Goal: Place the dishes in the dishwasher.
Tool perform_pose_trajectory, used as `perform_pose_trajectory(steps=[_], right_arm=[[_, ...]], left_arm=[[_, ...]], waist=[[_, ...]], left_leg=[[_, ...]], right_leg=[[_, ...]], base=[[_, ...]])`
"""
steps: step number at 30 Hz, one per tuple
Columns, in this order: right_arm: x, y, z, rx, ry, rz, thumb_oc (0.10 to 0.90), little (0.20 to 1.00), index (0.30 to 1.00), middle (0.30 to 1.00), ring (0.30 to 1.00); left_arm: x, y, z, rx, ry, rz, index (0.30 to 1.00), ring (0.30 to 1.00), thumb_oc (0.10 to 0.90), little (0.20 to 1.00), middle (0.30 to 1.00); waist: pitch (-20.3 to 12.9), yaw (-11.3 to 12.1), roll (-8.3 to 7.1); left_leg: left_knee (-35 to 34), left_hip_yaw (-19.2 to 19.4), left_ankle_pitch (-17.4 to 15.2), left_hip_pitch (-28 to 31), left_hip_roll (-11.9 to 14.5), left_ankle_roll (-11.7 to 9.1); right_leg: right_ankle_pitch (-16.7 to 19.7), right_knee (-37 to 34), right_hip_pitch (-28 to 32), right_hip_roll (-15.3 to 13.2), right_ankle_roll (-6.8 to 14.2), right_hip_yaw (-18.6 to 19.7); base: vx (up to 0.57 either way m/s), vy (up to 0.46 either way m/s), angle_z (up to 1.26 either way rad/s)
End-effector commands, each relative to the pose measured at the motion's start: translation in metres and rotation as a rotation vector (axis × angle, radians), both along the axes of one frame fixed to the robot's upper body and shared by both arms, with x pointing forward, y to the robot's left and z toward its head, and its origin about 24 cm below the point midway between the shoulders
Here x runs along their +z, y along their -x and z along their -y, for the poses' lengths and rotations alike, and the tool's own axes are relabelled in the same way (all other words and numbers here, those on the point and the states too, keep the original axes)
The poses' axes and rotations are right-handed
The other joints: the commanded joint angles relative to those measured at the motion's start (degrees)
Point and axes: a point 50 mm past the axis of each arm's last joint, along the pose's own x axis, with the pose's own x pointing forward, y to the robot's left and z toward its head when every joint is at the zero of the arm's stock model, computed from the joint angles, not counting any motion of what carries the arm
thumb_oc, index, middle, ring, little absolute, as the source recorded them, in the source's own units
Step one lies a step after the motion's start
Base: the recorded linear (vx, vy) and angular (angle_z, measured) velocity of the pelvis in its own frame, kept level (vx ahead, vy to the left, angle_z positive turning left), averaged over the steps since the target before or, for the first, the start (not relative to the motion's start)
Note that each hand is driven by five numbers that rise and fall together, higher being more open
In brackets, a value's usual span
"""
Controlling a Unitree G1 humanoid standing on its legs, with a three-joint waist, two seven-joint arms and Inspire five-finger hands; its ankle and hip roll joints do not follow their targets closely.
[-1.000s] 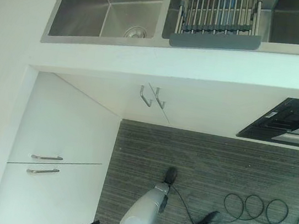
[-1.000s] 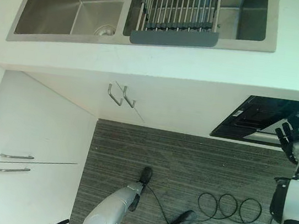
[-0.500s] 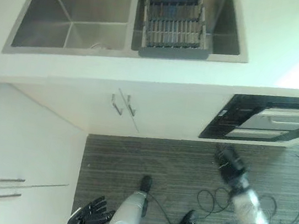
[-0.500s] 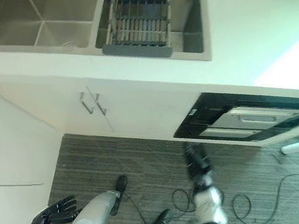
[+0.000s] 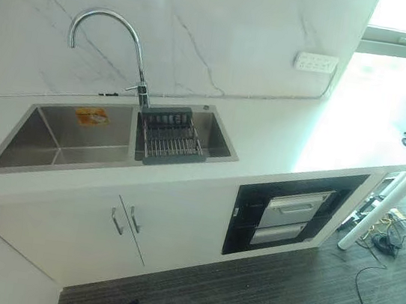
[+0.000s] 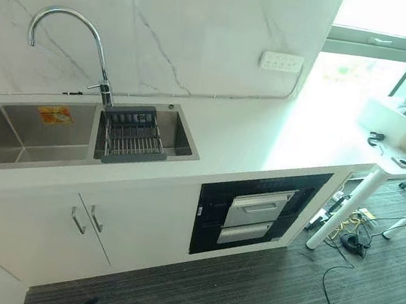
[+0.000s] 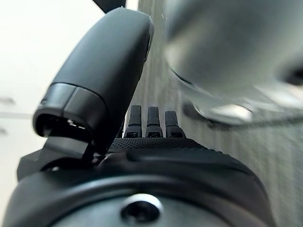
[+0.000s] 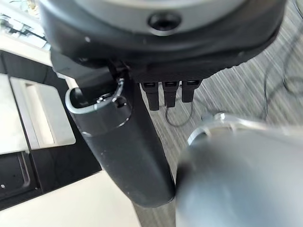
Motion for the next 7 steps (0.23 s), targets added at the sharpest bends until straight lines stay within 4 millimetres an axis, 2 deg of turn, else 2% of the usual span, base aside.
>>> perform_pose_trajectory(steps=[1, 7], right_arm=[[0.015, -0.050, 0.010, 0.034, 0.049, 0.145, 0.800, 0.900, 0.900, 0.900, 0.900], [0.010, -0.037, 0.007, 0.061, 0.032, 0.101, 0.800, 0.900, 0.900, 0.900, 0.900]], left_arm=[[0.016, -0.040, -0.022, -0.006, -0.079, 0.159, 0.900, 0.900, 0.800, 0.900, 0.900], [0.013, -0.030, -0.024, 0.006, -0.095, 0.124, 0.900, 0.900, 0.800, 0.900, 0.900]], waist=[[4.56, 0.46, 0.70], [3.75, 0.16, 0.64]], left_leg=[[7.23, 1.19, -12.07, 4.04, 2.17, -2.52], [7.23, 1.27, -12.33, 3.99, 2.23, -2.56]], right_leg=[[-5.13, 2.28, 1.16, 1.66, -0.14, 0.89], [-5.14, 2.28, 0.96, 1.72, 0.05, 1.04]], base=[[0.00, 0.011, 0.12], [0.00, 0.002, 0.02]])
